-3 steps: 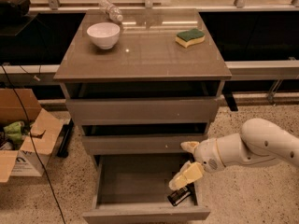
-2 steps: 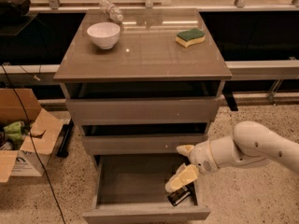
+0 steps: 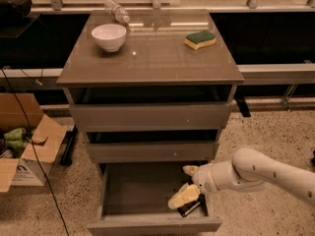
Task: Pick rxbar chocolate from bottom drawer and place on counter
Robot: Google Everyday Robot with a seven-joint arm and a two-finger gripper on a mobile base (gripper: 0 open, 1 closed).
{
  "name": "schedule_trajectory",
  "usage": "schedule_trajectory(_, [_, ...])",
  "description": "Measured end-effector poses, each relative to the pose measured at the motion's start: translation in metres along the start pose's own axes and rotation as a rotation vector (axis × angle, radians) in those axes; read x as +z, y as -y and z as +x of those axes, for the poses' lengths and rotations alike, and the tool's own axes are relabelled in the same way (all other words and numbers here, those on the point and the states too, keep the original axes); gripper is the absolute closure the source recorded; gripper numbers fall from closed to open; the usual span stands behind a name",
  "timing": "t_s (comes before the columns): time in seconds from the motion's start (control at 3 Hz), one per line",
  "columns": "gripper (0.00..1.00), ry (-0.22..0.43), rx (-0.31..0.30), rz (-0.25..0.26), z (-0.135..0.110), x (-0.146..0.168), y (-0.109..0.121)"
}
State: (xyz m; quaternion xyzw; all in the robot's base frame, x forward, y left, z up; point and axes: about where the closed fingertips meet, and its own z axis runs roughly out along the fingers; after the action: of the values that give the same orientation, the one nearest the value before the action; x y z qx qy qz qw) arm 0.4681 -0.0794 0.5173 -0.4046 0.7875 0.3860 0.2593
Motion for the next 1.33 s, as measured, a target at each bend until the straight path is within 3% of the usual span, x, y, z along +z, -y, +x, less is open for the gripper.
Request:
schedule_trajectory(0.33, [0.00,0.009,0.055,0.041,0.037,0.020,0.037])
schedule_trajectory(0.67, [0.00,0.115,0.241,0.010,0.074,0.032,0.071])
schedule_trajectory(1.0, [0.00,0.145,0.310,-0.036,0.100,0.059,0.075])
schedule_trajectory(1.33, [0.00,0.106,0.330,-0.043,0.105,0.083,0.082])
